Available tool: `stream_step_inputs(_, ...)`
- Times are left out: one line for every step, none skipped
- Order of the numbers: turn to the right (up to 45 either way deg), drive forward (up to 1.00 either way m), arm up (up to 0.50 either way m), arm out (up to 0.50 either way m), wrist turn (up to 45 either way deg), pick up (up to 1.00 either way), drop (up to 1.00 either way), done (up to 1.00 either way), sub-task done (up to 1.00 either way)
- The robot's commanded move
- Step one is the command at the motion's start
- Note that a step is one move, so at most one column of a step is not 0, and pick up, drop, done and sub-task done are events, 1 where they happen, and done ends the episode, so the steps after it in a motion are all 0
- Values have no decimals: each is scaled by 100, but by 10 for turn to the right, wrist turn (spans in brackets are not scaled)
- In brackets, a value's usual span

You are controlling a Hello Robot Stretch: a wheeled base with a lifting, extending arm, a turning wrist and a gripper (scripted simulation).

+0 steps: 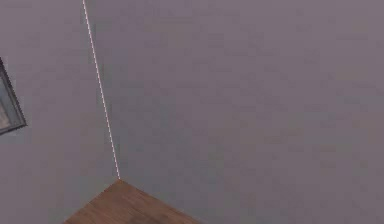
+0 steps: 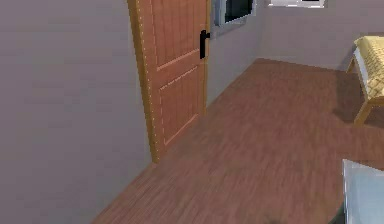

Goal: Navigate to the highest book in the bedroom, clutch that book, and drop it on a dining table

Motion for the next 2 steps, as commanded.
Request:
stream_step_inputs(0,20,0,0,0,0,0,0,0)
stream_step_inputs(450,0,0,0,0,0,0,0,0)
